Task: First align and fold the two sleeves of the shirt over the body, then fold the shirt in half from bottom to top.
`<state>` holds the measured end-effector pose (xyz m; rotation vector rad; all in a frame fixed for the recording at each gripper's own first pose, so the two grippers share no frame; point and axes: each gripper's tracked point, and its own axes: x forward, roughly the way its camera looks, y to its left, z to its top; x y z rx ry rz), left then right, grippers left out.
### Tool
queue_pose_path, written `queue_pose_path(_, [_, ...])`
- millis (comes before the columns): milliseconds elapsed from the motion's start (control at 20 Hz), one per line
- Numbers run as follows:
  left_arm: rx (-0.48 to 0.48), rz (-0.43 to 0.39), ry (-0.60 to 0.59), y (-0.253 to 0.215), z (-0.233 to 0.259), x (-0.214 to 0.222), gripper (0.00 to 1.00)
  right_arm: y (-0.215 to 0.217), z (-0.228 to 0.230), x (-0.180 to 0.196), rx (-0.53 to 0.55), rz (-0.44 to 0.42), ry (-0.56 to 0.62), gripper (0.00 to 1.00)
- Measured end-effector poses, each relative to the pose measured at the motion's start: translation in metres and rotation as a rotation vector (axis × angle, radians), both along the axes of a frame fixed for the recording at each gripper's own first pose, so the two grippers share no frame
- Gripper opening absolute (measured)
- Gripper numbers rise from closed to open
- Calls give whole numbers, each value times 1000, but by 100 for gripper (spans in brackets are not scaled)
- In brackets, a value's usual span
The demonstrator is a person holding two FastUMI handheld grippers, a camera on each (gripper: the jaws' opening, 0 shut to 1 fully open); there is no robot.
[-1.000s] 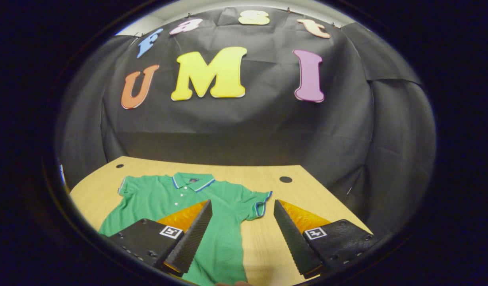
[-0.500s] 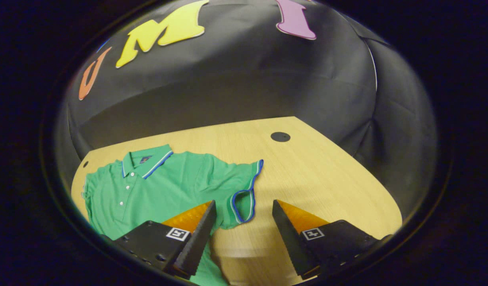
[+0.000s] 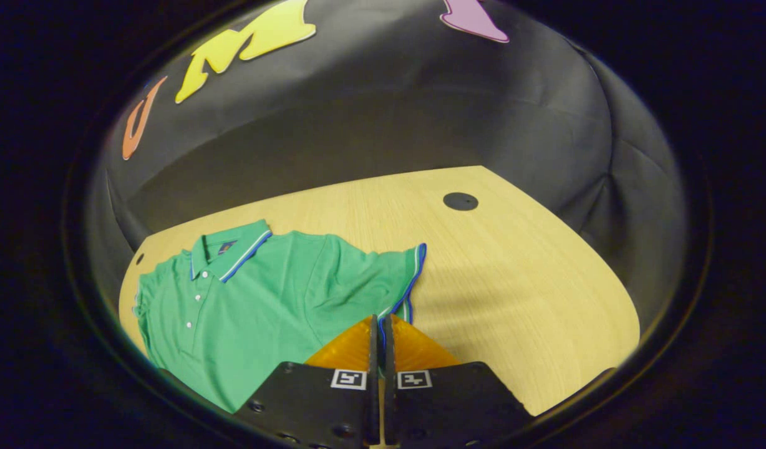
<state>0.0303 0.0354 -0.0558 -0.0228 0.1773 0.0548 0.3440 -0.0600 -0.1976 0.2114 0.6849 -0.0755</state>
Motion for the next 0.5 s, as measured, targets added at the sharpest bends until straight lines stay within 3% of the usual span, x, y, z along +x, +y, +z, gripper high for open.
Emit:
queue_pose_path(100, [9, -2, -16, -1, 4, -1, 100, -3, 7, -3, -67, 18, -12, 0])
queue_pose_path(500, [-5, 0, 0, 5, -2, 2, 100, 23, 62, 13, -400, 116, -154, 0])
